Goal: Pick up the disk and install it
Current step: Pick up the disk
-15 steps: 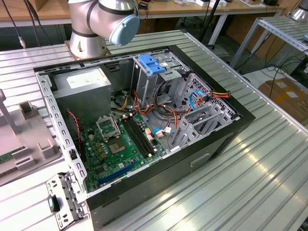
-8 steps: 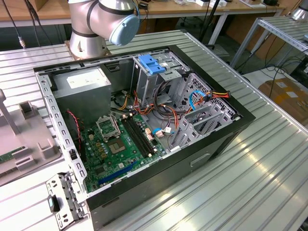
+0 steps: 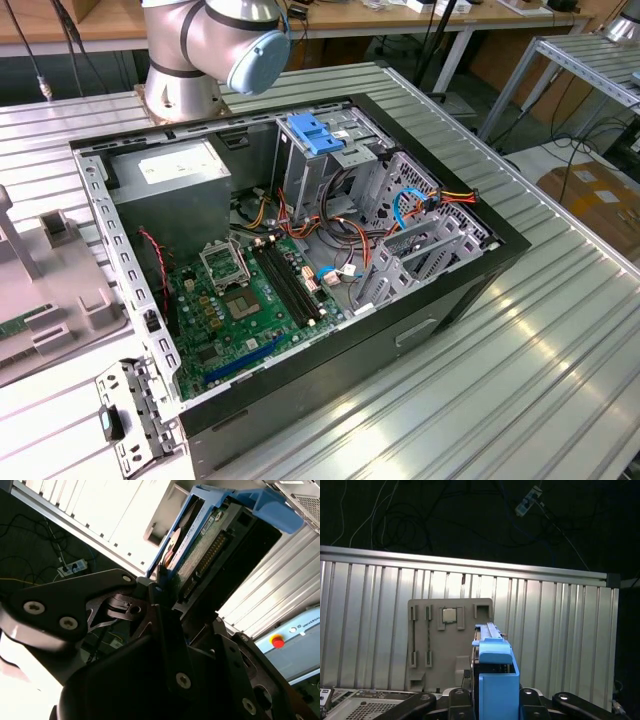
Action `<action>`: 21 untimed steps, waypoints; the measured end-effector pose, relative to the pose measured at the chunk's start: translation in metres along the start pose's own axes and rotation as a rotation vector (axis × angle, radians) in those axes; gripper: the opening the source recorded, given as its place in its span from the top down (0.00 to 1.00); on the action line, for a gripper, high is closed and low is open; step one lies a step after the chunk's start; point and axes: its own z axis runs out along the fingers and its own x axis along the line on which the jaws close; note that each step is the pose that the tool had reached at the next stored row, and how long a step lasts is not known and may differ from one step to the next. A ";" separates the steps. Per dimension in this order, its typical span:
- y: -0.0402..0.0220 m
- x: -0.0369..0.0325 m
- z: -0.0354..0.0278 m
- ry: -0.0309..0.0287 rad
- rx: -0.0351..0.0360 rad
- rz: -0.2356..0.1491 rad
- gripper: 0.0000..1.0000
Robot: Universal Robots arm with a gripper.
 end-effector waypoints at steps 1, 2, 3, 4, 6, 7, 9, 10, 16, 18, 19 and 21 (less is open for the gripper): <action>-0.0003 0.0000 0.0000 0.0000 0.0000 0.000 0.64; -0.0007 0.0001 0.0000 0.0000 0.0000 0.000 0.64; -0.0010 0.0001 -0.0001 0.0000 0.0000 0.000 0.64; -0.0015 0.0001 0.0000 0.0000 0.0001 0.000 0.64; -0.0036 0.0003 -0.0002 0.0000 0.0000 0.000 0.64; -0.0041 0.0003 -0.0002 0.0000 0.0001 0.000 0.64; -0.0048 0.0004 -0.0002 -0.0001 0.0000 0.000 0.64; -0.0051 0.0004 -0.0003 0.0000 0.0000 0.000 0.64; -0.0074 0.0006 -0.0004 0.0000 0.0000 0.000 0.64; -0.0079 0.0006 -0.0004 0.0000 0.0000 0.000 0.64; -0.0081 0.0006 -0.0004 0.0000 0.0000 0.000 0.64; -0.0086 0.0007 -0.0004 0.0000 0.0000 0.000 0.64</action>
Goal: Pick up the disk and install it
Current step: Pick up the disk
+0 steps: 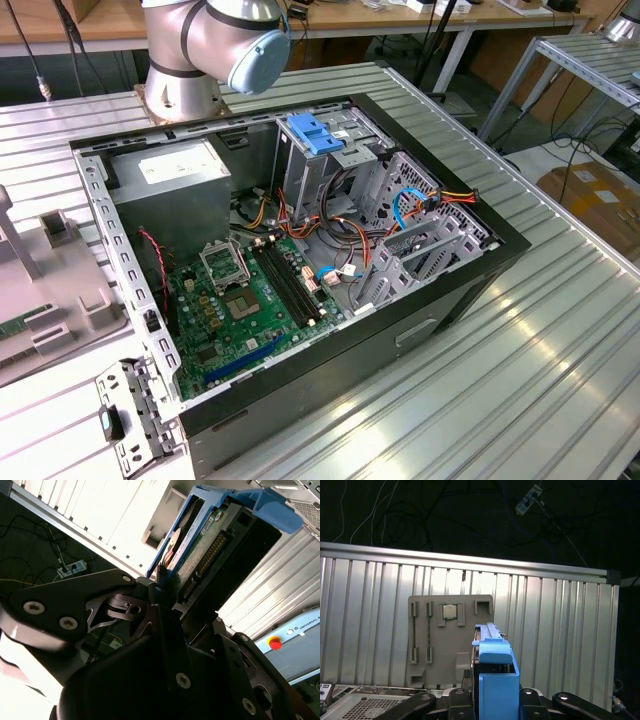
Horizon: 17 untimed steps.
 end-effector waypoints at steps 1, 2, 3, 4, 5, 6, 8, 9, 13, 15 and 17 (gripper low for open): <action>-0.0003 0.0000 0.0000 0.0000 0.0000 0.000 0.64; -0.0005 0.0001 -0.0001 0.0000 0.0000 0.000 0.64; -0.0008 0.0001 0.0000 0.0000 0.0001 0.000 0.64; -0.0010 0.0001 0.0000 0.0000 0.0001 0.000 0.64; -0.0015 0.0001 -0.0001 0.0000 0.0000 0.000 0.64; -0.0018 0.0002 -0.0001 0.0000 0.0001 0.000 0.64; -0.0024 0.0002 -0.0001 0.0000 0.0000 0.000 0.64; -0.0027 0.0002 -0.0001 0.0000 0.0000 0.000 0.64; -0.0039 0.0003 -0.0002 0.0000 0.0000 0.000 0.64; -0.0045 0.0004 -0.0002 0.0000 0.0000 0.000 0.64; -0.0049 0.0004 -0.0002 0.0000 0.0001 0.000 0.64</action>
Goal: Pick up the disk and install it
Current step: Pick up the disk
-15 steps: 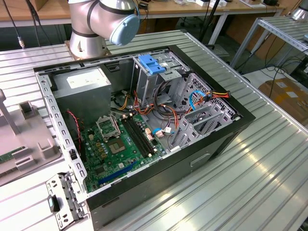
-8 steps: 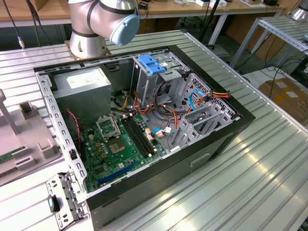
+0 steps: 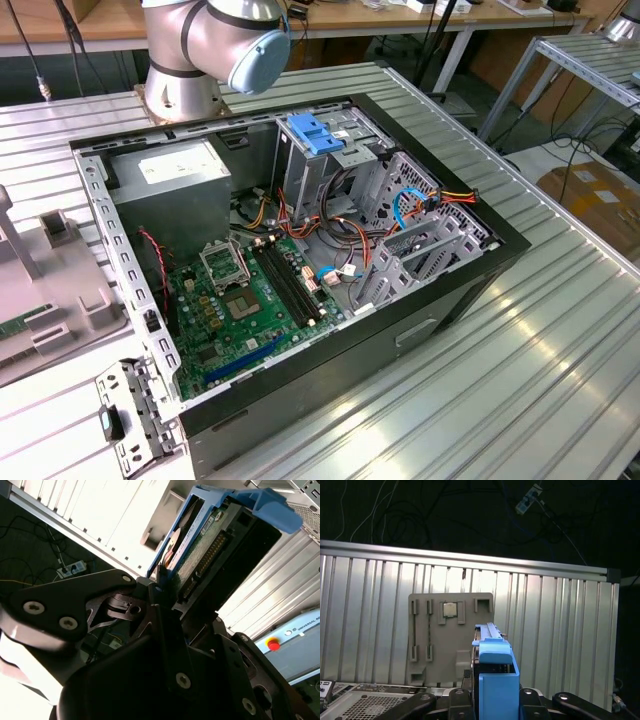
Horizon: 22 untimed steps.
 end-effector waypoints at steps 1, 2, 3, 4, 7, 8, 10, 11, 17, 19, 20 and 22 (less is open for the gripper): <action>-0.0005 0.0000 0.0000 0.0000 0.0000 0.000 0.64; -0.0008 0.0001 -0.0001 0.0000 -0.0001 0.000 0.64; -0.0012 0.0001 -0.0001 0.0000 0.0000 0.000 0.64; -0.0016 0.0002 -0.0001 0.0000 -0.0001 0.000 0.64; -0.0029 0.0004 -0.0002 0.0000 0.0000 0.000 0.64; -0.0035 0.0004 -0.0002 0.0000 0.0000 0.000 0.64; -0.0045 0.0006 -0.0003 0.0000 -0.0001 0.000 0.64; -0.0049 0.0006 -0.0003 0.0000 -0.0001 0.000 0.64; -0.0080 0.0012 -0.0005 0.0000 -0.0001 0.000 0.64; -0.0089 0.0013 -0.0005 0.0000 0.0000 0.000 0.64; -0.0095 0.0014 -0.0005 0.0000 -0.0001 0.000 0.64; -0.0106 0.0015 -0.0006 0.0000 -0.0001 0.000 0.64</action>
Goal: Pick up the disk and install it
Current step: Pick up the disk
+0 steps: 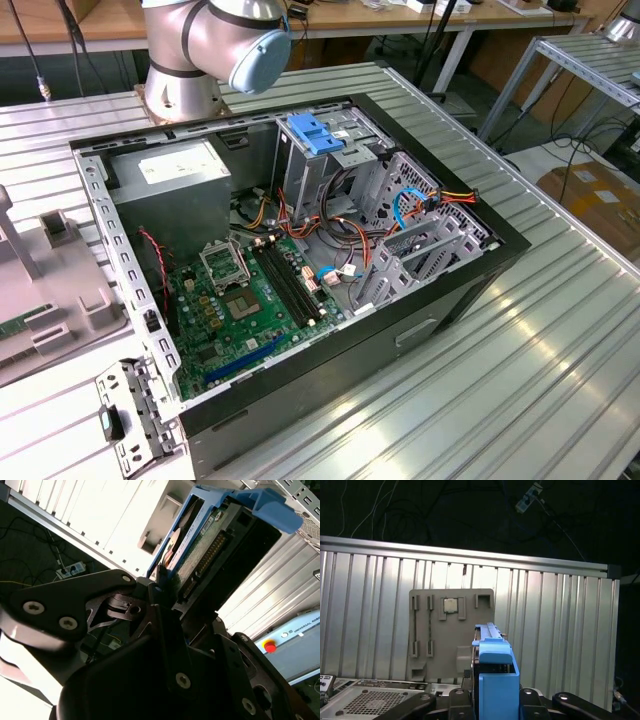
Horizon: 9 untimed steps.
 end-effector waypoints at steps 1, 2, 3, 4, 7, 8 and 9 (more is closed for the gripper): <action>-0.0007 0.0001 0.0000 0.0000 0.0000 0.000 0.64; -0.0012 0.0001 0.0000 -0.0001 0.0000 0.000 0.64; -0.0021 0.0002 -0.0001 -0.0001 0.0000 0.000 0.64; -0.0035 0.0004 -0.0002 0.0000 0.0000 0.000 0.64; -0.0057 0.0006 -0.0003 -0.0001 0.0001 0.000 0.64; -0.0069 0.0008 -0.0004 0.0000 0.0000 0.000 0.64; -0.0080 0.0009 -0.0004 0.0000 0.0000 0.000 0.64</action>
